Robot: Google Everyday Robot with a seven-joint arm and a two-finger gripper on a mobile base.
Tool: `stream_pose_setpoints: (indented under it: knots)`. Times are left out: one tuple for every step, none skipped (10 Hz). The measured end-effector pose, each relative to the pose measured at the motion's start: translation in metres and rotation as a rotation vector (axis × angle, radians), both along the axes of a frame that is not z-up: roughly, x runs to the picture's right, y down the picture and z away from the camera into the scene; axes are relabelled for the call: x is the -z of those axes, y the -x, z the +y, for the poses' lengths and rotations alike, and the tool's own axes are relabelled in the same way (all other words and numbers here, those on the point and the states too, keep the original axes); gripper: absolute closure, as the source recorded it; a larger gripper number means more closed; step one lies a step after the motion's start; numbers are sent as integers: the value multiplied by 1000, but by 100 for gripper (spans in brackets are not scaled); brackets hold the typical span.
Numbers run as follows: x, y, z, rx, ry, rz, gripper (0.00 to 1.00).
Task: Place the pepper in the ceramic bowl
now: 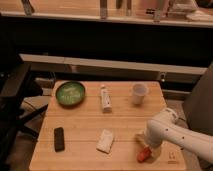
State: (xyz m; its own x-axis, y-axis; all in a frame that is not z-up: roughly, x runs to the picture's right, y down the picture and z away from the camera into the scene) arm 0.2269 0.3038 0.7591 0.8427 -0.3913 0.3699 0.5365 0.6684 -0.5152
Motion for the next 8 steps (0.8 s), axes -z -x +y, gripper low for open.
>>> stream_pose_setpoints:
  knots:
    - [0, 0, 0, 2, 2, -3, 20]
    - [-1, 0, 0, 3, 4, -4, 20]
    - [-1, 0, 1, 3, 5, -6, 20]
    - [-2, 0, 1, 4, 7, -10, 20]
    - [-3, -1, 2, 5, 8, -12, 20]
    - [-3, -1, 2, 7, 10, -14, 20]
    - [-4, -1, 2, 8, 12, -17, 20]
    - [-4, -2, 3, 9, 15, -20, 20]
